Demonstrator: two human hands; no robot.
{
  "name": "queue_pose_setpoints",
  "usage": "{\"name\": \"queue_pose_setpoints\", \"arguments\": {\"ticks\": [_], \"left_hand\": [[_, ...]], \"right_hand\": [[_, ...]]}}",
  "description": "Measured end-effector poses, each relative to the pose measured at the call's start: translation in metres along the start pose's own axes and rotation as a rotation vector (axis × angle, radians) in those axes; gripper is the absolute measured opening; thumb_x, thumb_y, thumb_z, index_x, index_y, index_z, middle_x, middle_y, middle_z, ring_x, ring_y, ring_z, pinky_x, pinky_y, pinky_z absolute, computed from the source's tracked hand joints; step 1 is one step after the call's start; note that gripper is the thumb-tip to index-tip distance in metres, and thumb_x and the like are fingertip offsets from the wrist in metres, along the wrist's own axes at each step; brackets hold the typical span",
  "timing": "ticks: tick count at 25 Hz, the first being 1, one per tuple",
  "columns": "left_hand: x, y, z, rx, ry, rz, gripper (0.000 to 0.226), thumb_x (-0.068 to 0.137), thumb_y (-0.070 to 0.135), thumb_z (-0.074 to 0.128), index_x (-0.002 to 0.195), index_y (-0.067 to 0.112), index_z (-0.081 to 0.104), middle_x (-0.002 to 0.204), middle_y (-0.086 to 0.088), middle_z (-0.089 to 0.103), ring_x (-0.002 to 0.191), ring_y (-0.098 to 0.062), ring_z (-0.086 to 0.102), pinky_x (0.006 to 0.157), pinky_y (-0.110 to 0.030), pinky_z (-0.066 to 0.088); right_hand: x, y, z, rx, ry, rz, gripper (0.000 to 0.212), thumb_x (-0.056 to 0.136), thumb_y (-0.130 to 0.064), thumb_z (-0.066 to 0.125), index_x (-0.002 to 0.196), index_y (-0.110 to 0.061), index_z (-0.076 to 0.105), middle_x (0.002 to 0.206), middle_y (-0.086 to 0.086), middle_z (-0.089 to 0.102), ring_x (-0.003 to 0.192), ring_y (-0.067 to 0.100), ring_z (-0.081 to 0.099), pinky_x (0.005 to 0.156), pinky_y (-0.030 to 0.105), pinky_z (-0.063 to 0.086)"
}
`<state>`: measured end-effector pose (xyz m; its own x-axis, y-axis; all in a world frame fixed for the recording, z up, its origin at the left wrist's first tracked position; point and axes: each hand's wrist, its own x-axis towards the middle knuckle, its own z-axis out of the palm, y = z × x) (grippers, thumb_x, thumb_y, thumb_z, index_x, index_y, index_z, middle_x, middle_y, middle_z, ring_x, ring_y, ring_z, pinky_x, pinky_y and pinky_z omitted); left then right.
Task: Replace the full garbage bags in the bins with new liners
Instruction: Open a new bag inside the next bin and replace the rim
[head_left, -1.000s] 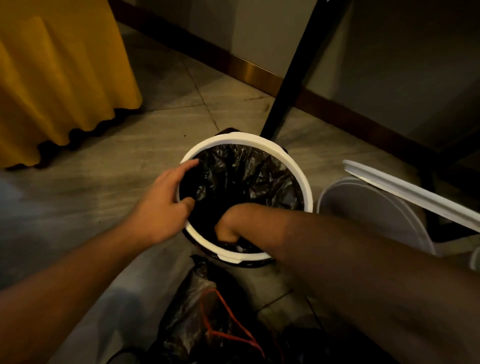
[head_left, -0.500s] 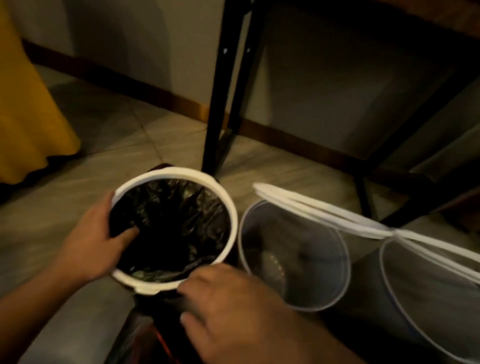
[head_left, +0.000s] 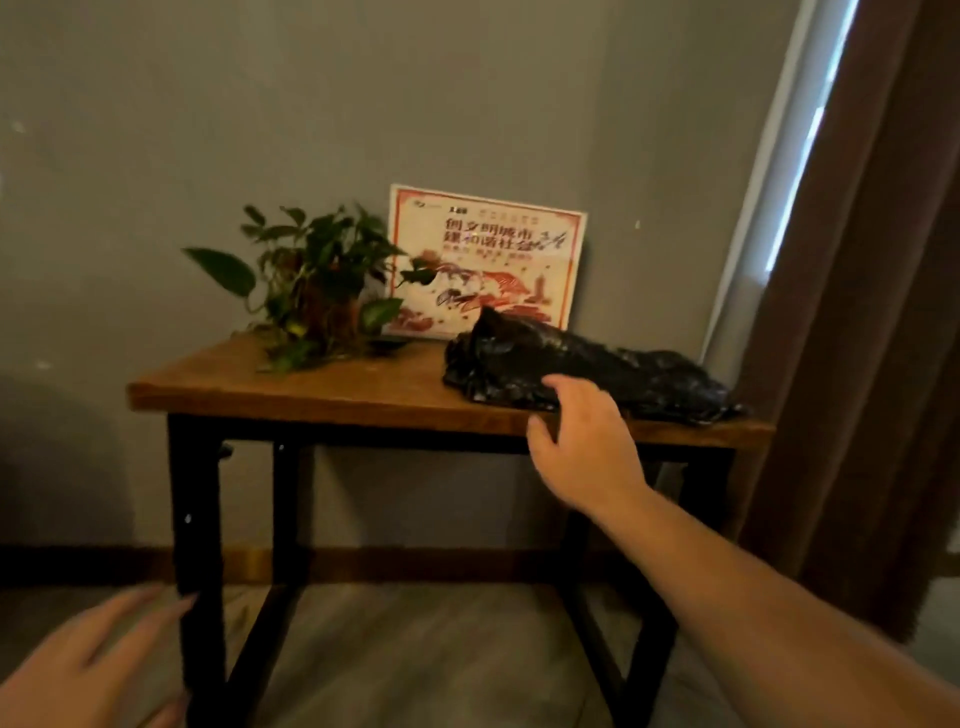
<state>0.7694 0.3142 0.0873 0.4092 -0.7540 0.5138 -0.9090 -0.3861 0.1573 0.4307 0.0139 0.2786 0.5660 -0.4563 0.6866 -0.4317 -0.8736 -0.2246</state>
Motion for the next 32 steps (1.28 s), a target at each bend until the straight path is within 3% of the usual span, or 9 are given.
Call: {"name": "queue_pose_setpoints", "arguments": {"ticks": [3,6,11,15,19,23,26,28,32], "left_hand": [[0.109,0.142,-0.069,0.206,0.157,0.188,0.069,0.091,0.071,0.048,0.15,0.036,0.048,0.158,0.006,0.044,0.141,-0.017,0.042,0.111,-0.035,0.04],[0.197,0.255,-0.082,0.106,-0.209,0.053,0.071,0.096,0.057,0.057,0.157,0.028,0.035,0.172,-0.002,0.018,0.158,-0.028,0.016,0.125,-0.052,0.023],[0.225,0.253,-0.023,0.192,-0.243,-0.01,0.098,0.083,0.076,0.049,0.161,0.023,0.022,0.165,-0.006,0.034,0.153,-0.028,0.029,0.124,-0.062,0.016],[0.227,0.25,-0.026,0.152,-0.239,-0.045,0.102,0.076,0.084,0.046,0.157,0.025,0.034,0.16,-0.006,0.043,0.149,-0.028,0.037,0.123,-0.057,0.019],[0.199,0.274,-0.077,-0.628,-0.167,-0.307,0.035,0.095,0.061,0.054,0.103,0.03,0.068,0.129,-0.012,0.069,0.115,-0.033,0.065,0.098,-0.046,0.051],[0.115,0.294,-0.122,-1.662,-0.133,-0.496,0.051,0.088,0.071,0.058,0.104,0.029,0.081,0.111,-0.002,0.08,0.1,-0.024,0.077,0.083,-0.044,0.062],[0.05,0.291,-0.138,-1.672,-0.092,-0.472,0.014,0.092,0.029,0.073,0.103,0.026,0.082,0.109,-0.01,0.08,0.103,-0.031,0.077,0.084,-0.04,0.06],[0.012,0.27,-0.145,-1.676,-0.073,-0.524,0.019,0.085,0.018,0.076,0.102,0.022,0.083,0.109,-0.012,0.08,0.103,-0.033,0.077,0.08,-0.04,0.06],[-0.059,0.225,-0.163,-1.807,-0.055,-0.662,0.039,0.054,0.007,0.063,0.087,0.013,0.083,0.097,-0.02,0.078,0.086,-0.037,0.078,0.066,-0.045,0.064]], "right_hand": [[0.086,0.026,0.011,-0.265,-0.144,0.163,0.058,0.104,-0.046,0.047,0.157,-0.026,0.039,0.159,0.007,0.043,0.145,0.031,0.039,0.116,0.048,0.039],[0.094,0.029,0.043,-0.384,-0.292,0.086,0.049,0.104,-0.045,0.043,0.151,-0.032,0.045,0.153,0.009,0.05,0.141,0.033,0.045,0.115,0.05,0.039],[0.075,0.035,0.041,-0.278,-0.114,0.111,0.021,0.097,-0.021,0.056,0.113,-0.026,0.069,0.108,0.008,0.072,0.1,0.035,0.067,0.082,0.043,0.057],[0.062,0.027,0.01,-0.085,0.117,0.092,0.021,0.096,-0.019,0.063,0.114,-0.024,0.072,0.11,0.0,0.072,0.105,0.021,0.064,0.092,0.039,0.056],[0.008,-0.01,-0.03,0.042,0.184,-0.098,0.023,0.098,-0.019,0.064,0.117,-0.017,0.076,0.111,-0.001,0.073,0.106,0.015,0.065,0.096,0.036,0.051],[-0.069,-0.047,-0.045,0.039,0.175,-0.35,0.018,0.094,-0.016,0.068,0.107,-0.015,0.08,0.099,-0.001,0.074,0.097,0.018,0.067,0.091,0.04,0.05],[-0.126,-0.089,-0.047,0.142,0.036,-0.483,0.019,0.098,-0.026,0.065,0.108,-0.019,0.08,0.102,-0.005,0.073,0.096,0.014,0.066,0.087,0.038,0.053],[-0.161,-0.109,-0.065,0.246,-0.031,-0.509,0.023,0.1,-0.039,0.064,0.119,-0.031,0.075,0.114,-0.016,0.071,0.106,0.001,0.064,0.097,0.029,0.05],[-0.189,-0.079,-0.122,0.228,0.092,-0.03,0.04,0.095,-0.074,0.048,0.127,-0.055,0.063,0.122,-0.036,0.064,0.112,-0.011,0.061,0.091,0.014,0.051]]}}
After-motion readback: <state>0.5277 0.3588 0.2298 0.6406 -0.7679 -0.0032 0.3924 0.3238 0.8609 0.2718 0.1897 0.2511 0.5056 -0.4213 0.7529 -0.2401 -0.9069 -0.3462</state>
